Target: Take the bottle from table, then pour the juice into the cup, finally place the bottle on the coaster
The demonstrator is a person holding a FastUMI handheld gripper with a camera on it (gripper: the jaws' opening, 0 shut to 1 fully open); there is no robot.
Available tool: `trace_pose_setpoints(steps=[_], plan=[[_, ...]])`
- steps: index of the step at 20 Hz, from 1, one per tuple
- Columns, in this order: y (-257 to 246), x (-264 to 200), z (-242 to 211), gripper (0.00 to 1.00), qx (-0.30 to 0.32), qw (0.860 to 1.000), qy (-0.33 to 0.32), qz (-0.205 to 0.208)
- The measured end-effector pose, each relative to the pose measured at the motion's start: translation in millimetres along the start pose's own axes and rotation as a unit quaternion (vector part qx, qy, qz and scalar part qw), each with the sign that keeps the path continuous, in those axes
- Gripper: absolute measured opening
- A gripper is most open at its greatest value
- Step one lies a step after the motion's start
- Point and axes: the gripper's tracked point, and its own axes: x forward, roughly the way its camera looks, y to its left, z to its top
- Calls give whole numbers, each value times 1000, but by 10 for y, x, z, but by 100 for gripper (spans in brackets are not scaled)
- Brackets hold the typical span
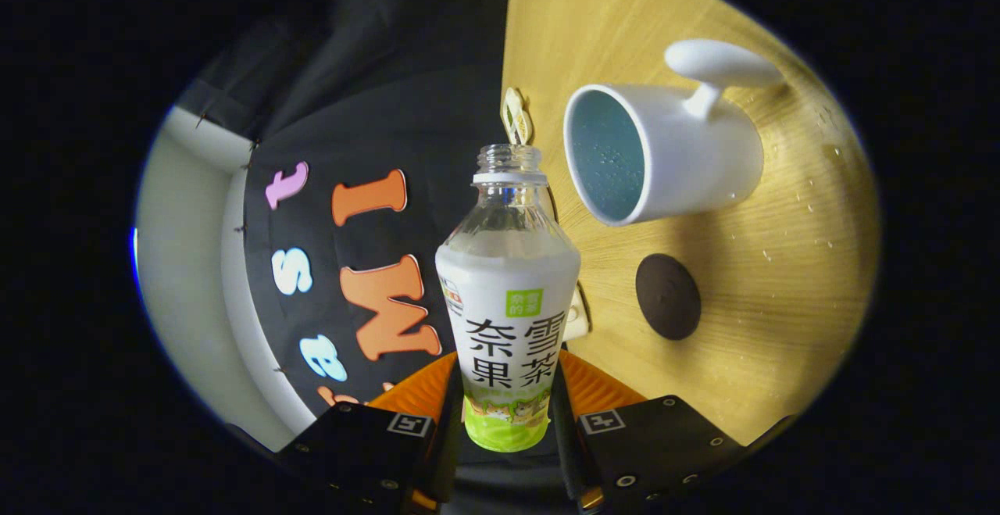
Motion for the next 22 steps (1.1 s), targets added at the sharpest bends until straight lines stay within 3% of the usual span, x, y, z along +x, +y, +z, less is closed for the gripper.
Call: trace_pose_setpoints(steps=[4, 6, 8, 10, 14, 22], plan=[[88, 17, -7, 54, -132, 991, 2, 9], [134, 34, 46, 54, -212, 977, -2, 9], [303, 5, 30, 54, -268, 963, -5, 36], [407, 27, 23, 54, -331, 942, -12, 48], [476, 74, -64, 54, -471, 880, -23, 61], [431, 271, -150, 54, -688, 724, -45, 33]])
